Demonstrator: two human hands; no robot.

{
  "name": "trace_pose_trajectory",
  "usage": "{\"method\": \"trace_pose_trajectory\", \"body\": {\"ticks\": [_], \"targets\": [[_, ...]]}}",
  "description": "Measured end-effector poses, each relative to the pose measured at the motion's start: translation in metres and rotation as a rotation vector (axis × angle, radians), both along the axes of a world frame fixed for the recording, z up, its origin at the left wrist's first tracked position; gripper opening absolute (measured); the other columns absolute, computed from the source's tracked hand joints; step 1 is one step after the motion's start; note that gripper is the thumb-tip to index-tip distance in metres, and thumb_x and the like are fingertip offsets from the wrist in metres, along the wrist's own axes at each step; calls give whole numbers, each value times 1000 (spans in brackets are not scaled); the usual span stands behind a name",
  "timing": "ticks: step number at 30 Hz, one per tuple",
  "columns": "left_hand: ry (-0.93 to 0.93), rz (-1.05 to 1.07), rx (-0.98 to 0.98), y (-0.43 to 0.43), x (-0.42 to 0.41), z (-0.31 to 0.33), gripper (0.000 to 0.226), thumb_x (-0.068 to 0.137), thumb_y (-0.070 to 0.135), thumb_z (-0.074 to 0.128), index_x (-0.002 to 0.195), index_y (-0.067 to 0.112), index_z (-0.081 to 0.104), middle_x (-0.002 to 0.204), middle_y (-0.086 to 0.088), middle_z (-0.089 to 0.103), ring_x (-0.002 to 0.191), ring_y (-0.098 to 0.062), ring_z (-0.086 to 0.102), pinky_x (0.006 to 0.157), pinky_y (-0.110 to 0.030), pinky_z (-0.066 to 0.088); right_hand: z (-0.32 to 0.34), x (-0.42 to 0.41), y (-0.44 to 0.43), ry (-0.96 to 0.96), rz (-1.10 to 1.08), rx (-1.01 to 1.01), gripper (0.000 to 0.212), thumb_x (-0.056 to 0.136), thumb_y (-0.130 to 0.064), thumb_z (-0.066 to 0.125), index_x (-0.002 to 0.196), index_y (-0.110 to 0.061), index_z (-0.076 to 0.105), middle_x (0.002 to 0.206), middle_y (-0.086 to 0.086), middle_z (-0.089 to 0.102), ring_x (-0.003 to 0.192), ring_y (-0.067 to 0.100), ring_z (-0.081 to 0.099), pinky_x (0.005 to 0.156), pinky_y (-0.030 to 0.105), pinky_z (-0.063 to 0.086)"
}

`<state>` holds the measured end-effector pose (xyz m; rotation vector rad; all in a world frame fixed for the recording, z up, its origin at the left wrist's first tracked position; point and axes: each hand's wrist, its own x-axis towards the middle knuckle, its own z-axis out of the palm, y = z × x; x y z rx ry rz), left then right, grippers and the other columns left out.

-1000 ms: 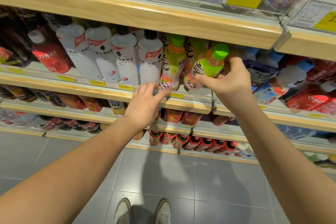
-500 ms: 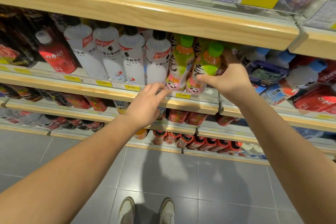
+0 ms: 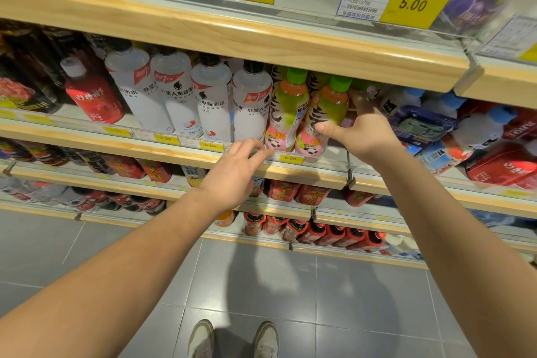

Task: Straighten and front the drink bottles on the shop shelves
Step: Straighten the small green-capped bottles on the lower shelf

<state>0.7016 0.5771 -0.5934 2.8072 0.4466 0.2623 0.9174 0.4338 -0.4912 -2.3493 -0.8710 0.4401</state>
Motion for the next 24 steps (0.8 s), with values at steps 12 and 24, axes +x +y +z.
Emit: {"method": "trace_pose_trajectory", "body": {"ticks": [12,24], "targets": [[209,-24,17,0,2,27,82,84,7,68,154,24,28,150,-2,30,138,-23,29,111,-35,36,-2,-10,-9,11,-8,32,50,87,-50,76,115,-12,62,113,10,69,102,28,65,86,39,53],[149,102,29,16,-40,23,78,88,29,71,153,23,28,153,-4,30,142,-25,28,118,-40,26,-27,-57,-9,84,-41,18,49,82,-49,80,110,-19,54,92,-6,60,77,9,60,57,16,42]]}}
